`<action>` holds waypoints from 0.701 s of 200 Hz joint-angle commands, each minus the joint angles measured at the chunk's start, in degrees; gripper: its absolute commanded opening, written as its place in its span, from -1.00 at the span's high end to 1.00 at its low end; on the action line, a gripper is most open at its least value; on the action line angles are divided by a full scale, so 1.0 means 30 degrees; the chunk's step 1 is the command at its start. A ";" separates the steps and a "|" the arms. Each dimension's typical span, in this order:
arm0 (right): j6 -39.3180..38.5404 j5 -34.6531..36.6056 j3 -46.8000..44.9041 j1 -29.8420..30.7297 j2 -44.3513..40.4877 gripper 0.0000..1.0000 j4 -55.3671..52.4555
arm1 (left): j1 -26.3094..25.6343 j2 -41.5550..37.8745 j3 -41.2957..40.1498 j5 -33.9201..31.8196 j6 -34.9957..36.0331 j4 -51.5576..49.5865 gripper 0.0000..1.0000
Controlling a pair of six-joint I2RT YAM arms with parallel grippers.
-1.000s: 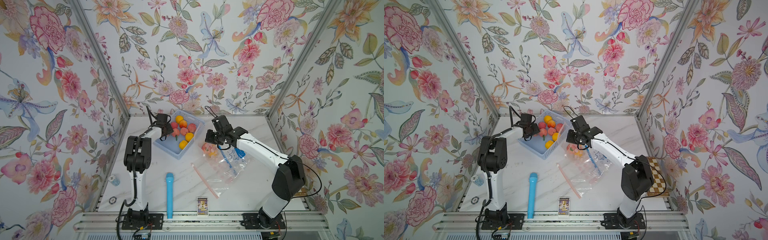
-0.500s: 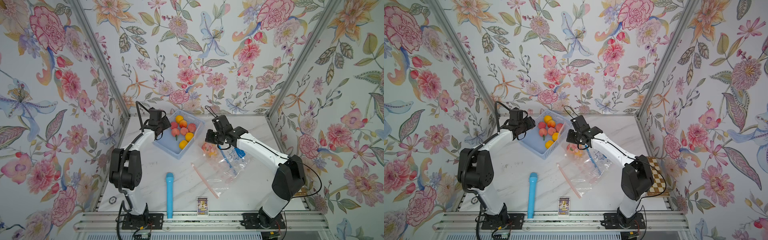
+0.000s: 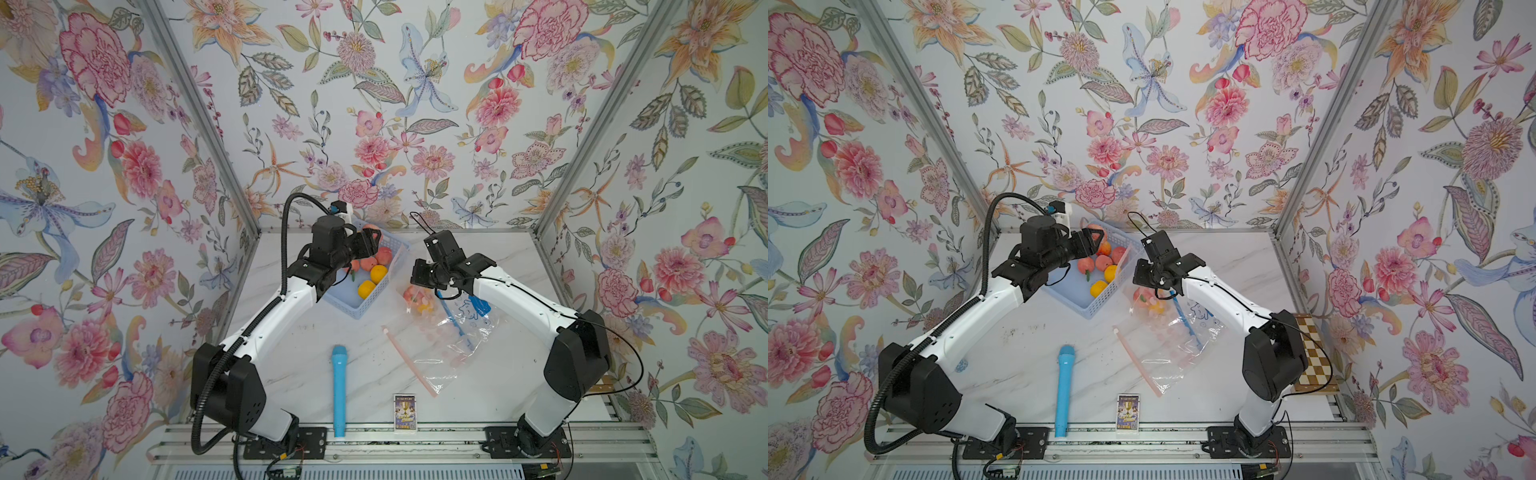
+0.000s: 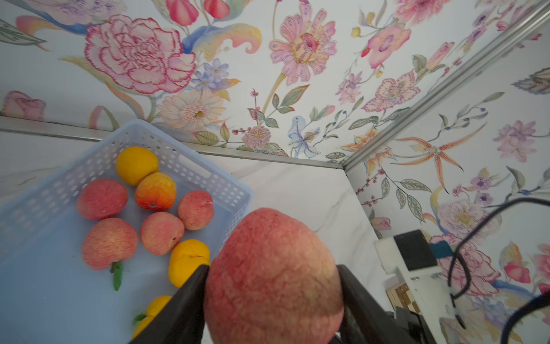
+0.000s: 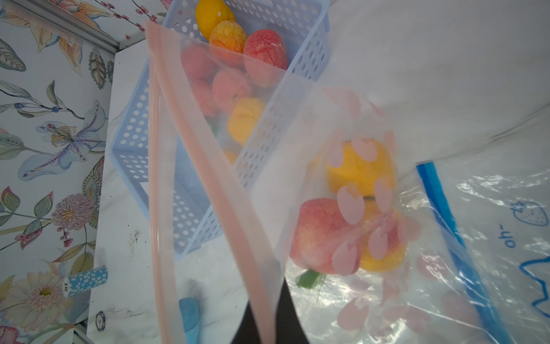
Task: Place the peach in a zip-top bag and seal the zipper
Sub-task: Pick up the peach from the basket, then place the peach in the zipper food storage bag.
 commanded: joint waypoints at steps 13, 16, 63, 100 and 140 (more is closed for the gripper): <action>0.0058 -0.0156 0.0383 -0.0057 0.0213 1.00 0.0418 | -0.1161 0.0195 -0.0075 0.0254 0.1159 -0.0353 -0.20; 0.0057 -0.0161 0.0383 -0.0057 0.0209 1.00 0.0417 | -0.1289 0.0247 -0.0039 0.0239 0.1219 -0.0416 -0.20; 0.0061 -0.0189 0.0501 -0.0046 0.0212 1.00 0.0428 | -0.2776 0.1942 0.1049 -0.1090 0.2562 -0.1890 -0.20; 0.0066 -0.0228 0.0558 -0.0023 0.0184 1.00 0.0407 | -0.3383 0.3216 0.1774 -0.1893 0.3021 -0.2617 -0.20; 0.0115 -0.0250 0.0560 0.0038 0.0171 1.00 0.0447 | -0.3621 0.4370 0.2499 -0.2226 0.3186 -0.3195 -0.28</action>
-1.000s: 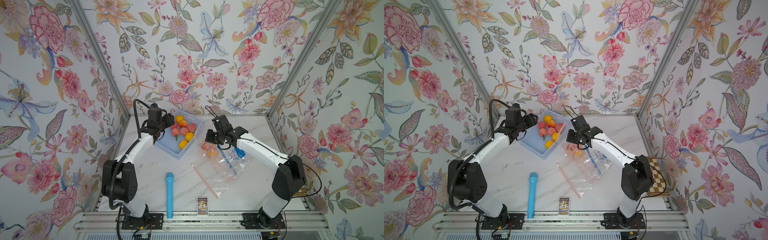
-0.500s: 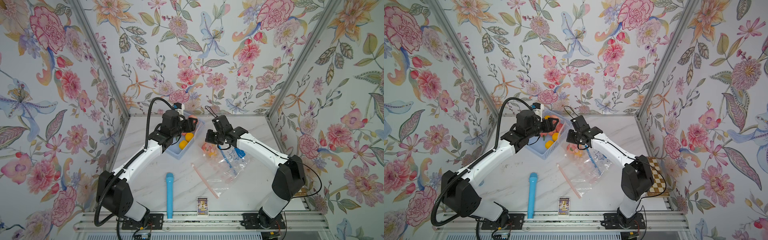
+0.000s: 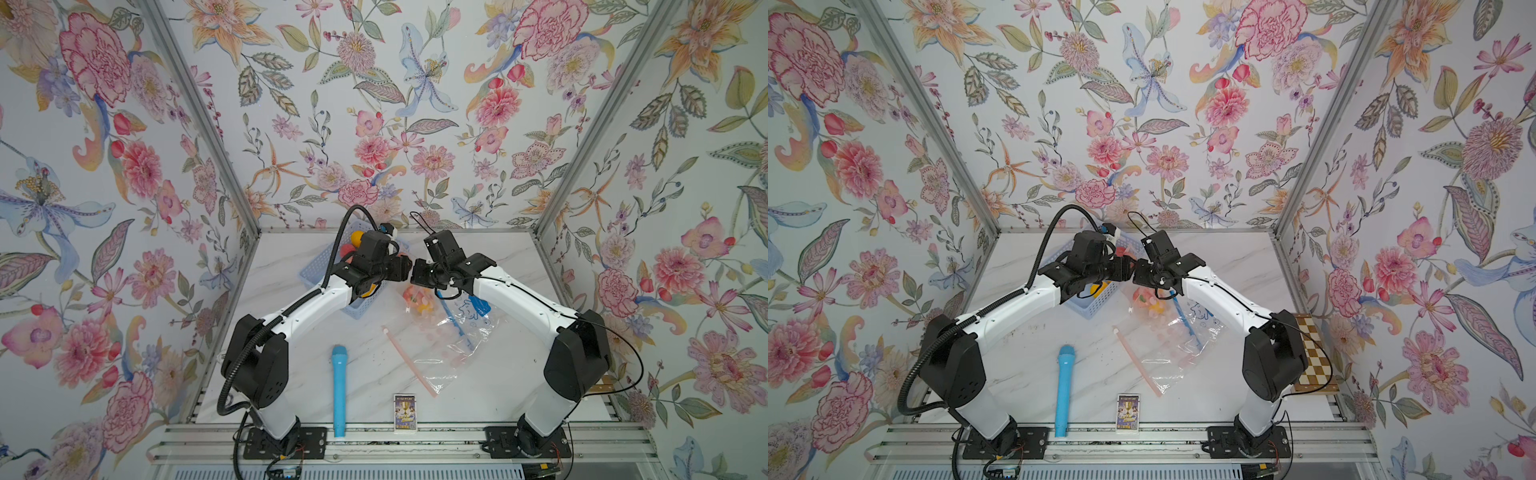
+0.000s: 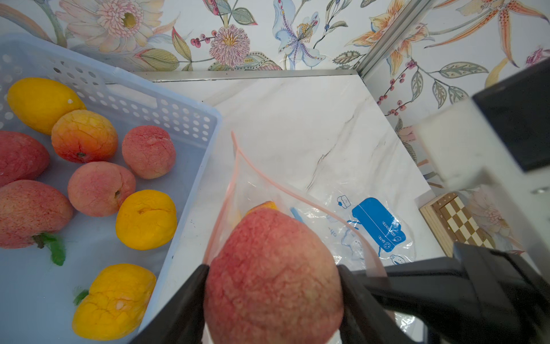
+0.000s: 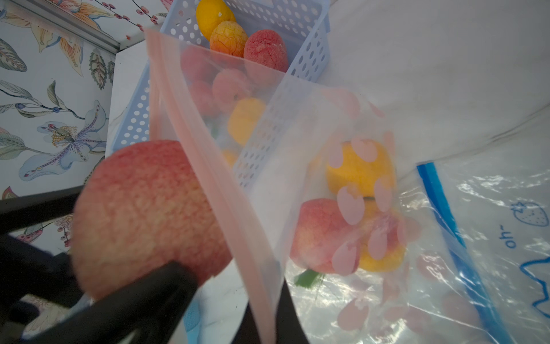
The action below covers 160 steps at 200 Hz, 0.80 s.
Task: Place the peach in a zip-top bag and seal the zipper
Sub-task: Place the peach in the zipper food storage bag.
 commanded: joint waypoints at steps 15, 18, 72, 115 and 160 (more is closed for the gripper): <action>0.0130 -0.0174 0.0544 0.0005 0.0175 1.00 0.0438 | -0.0154 0.0637 0.1162 -0.0578 0.0505 -0.0692 -0.48; 0.0124 -0.0181 0.0540 0.0024 0.0160 1.00 0.0446 | -0.0154 0.0664 0.1172 -0.0541 0.0501 -0.0692 -0.56; 0.0370 -0.0025 0.0544 -0.0054 0.0186 1.00 0.0433 | -0.0153 -0.0439 0.1263 -0.0848 0.0582 -0.0831 -0.98; 0.0775 0.0183 0.0628 -0.0161 0.0130 1.00 0.0432 | -0.0154 -0.3228 -0.0580 -0.1386 0.0505 0.0488 -0.98; 0.1249 0.0270 0.1021 -0.0377 0.0172 1.00 0.0763 | -0.0150 -0.6715 -0.4585 -0.1401 0.0411 0.4257 -0.98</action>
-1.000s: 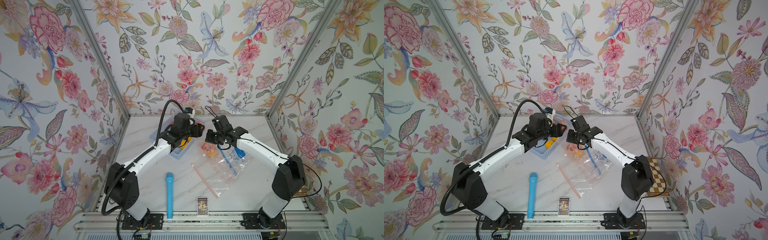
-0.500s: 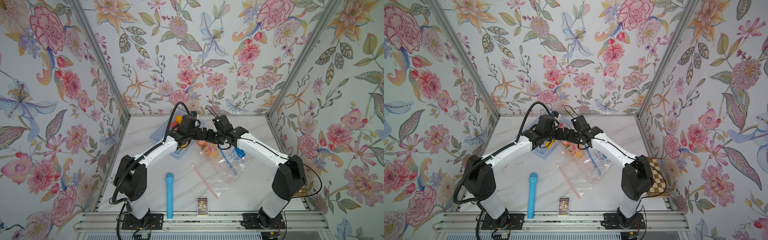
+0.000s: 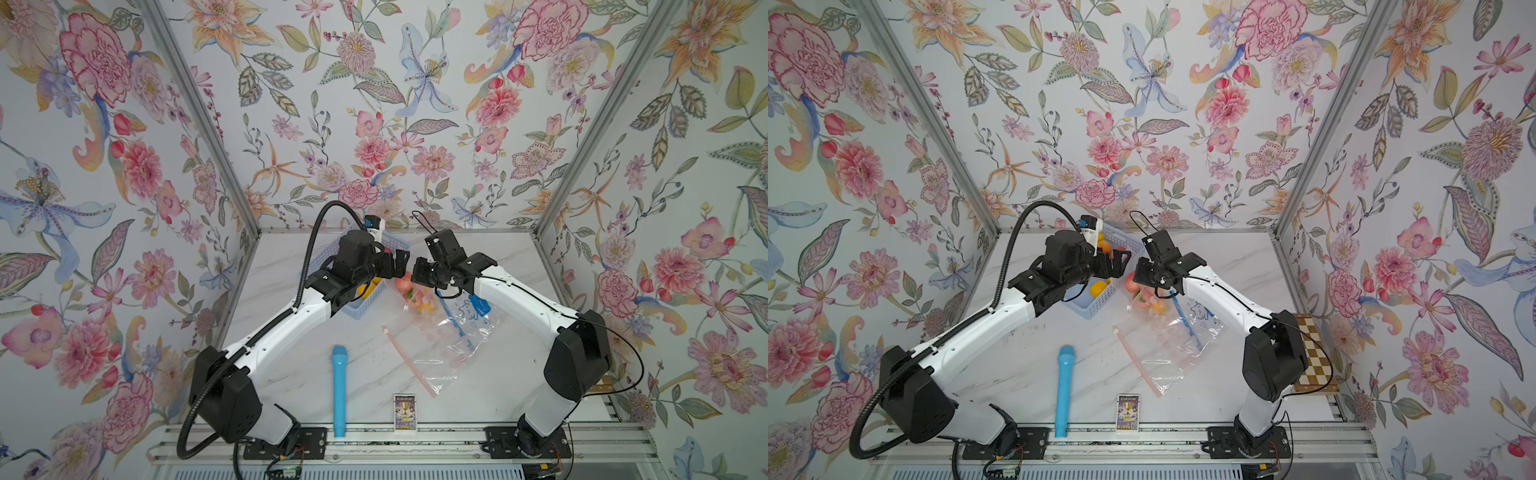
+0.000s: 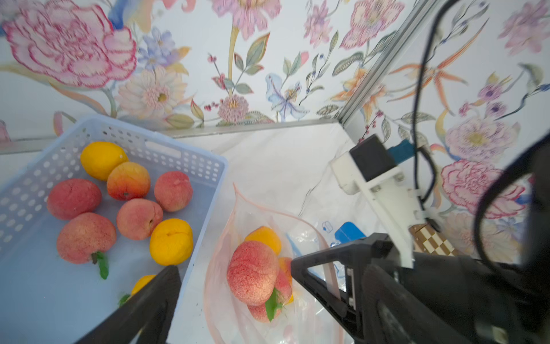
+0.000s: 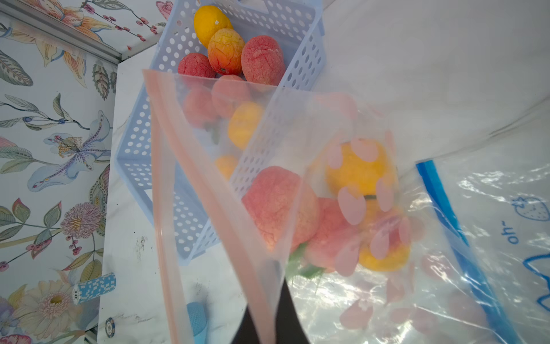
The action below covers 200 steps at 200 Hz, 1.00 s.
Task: Place the peach in a zip-top bag and seal the zipper
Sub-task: Place the peach in the zipper food storage bag.
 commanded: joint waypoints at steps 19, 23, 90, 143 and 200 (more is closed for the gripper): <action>0.0798 -0.0112 0.0981 -0.0328 0.0289 1.00 0.1065 | -0.0132 -0.2146 -0.3306 0.0246 0.0005 0.3749 -0.98; 0.0838 -0.0212 0.0957 -0.0351 0.0288 1.00 0.1200 | -0.0132 -0.2388 -0.3734 0.0343 -0.0023 0.4138 -0.98; 0.1782 -0.1153 0.0527 -0.0849 0.0190 1.00 0.2938 | -0.0132 -0.6440 -1.0463 0.1586 -0.0524 1.1161 -0.98; 0.2414 -0.1608 0.0252 -0.0942 0.0195 1.00 0.3879 | -0.0154 -0.5897 -1.1393 0.3140 -0.0481 1.2285 -0.98; 0.2710 -0.1799 0.0164 -0.1024 -0.0039 1.00 0.4431 | -0.0305 -0.3128 -1.3394 0.4162 -0.0337 1.7864 -0.70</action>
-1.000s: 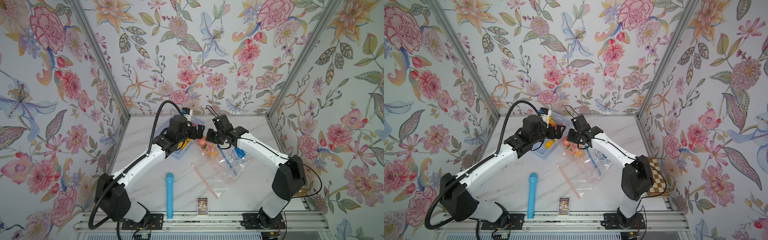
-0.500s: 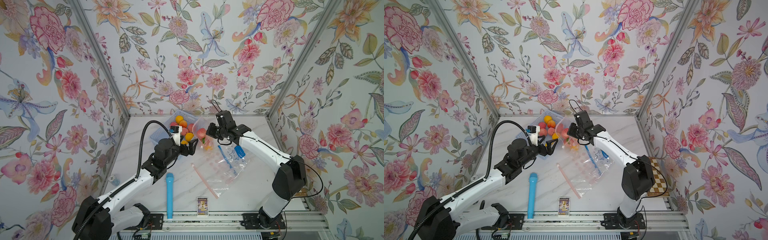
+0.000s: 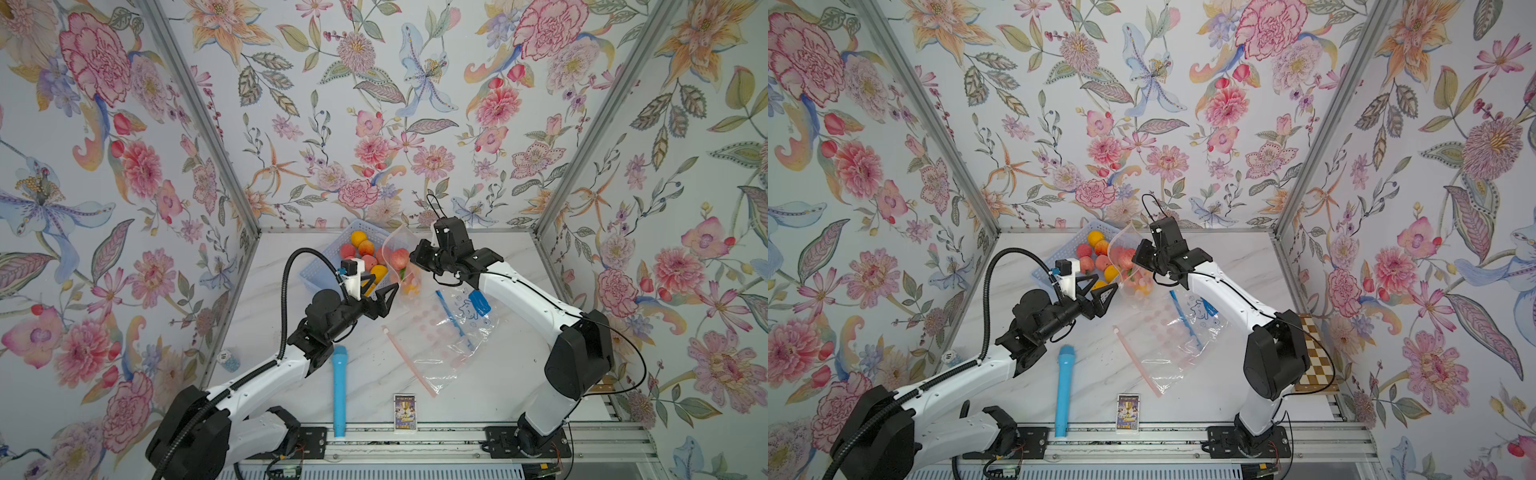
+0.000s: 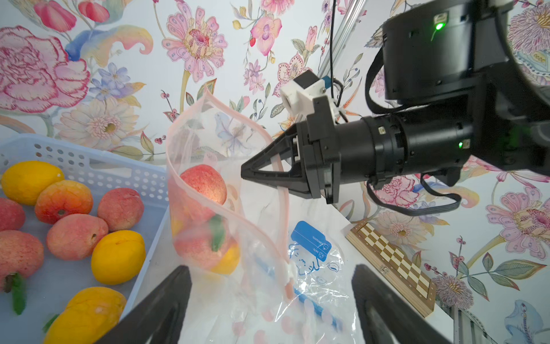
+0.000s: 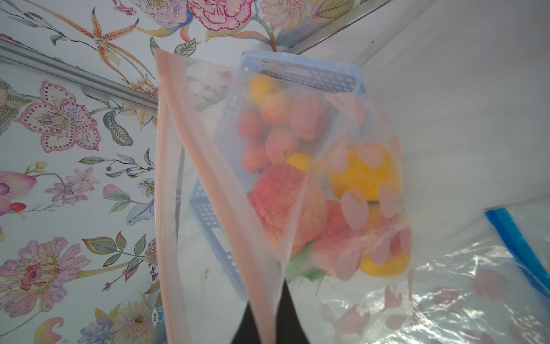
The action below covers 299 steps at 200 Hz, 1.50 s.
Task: Place the peach in a zip-top bag and seal the zipper
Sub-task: Place the peach in the zipper food storage bag, then zip the zipper on the zipper food storage bag.
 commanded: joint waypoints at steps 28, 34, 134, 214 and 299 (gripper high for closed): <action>0.0369 -0.0276 -0.0364 -0.0208 -0.0143 1.00 0.0820 | -0.0970 0.2261 -0.0544 -0.0328 0.2497 0.3842 -0.60; 0.0394 -0.0300 -0.0441 -0.0223 -0.0158 1.00 0.0873 | -0.1107 0.2448 -0.0475 -0.0643 0.2915 0.3745 -0.58; 0.0661 -0.0456 -0.1100 -0.0326 -0.0448 1.00 0.1420 | -0.1565 0.5643 0.1569 -0.3646 0.4687 0.4220 0.18; 0.0224 -0.0247 -0.1487 -0.0413 -0.1082 1.00 0.1458 | -0.1583 0.5177 0.2354 -0.3846 0.5738 0.3190 1.00; -0.3078 0.0604 -0.2378 -0.1816 -0.4603 0.41 -0.0824 | -0.1215 0.3377 0.5284 0.0759 1.2964 -0.2763 1.00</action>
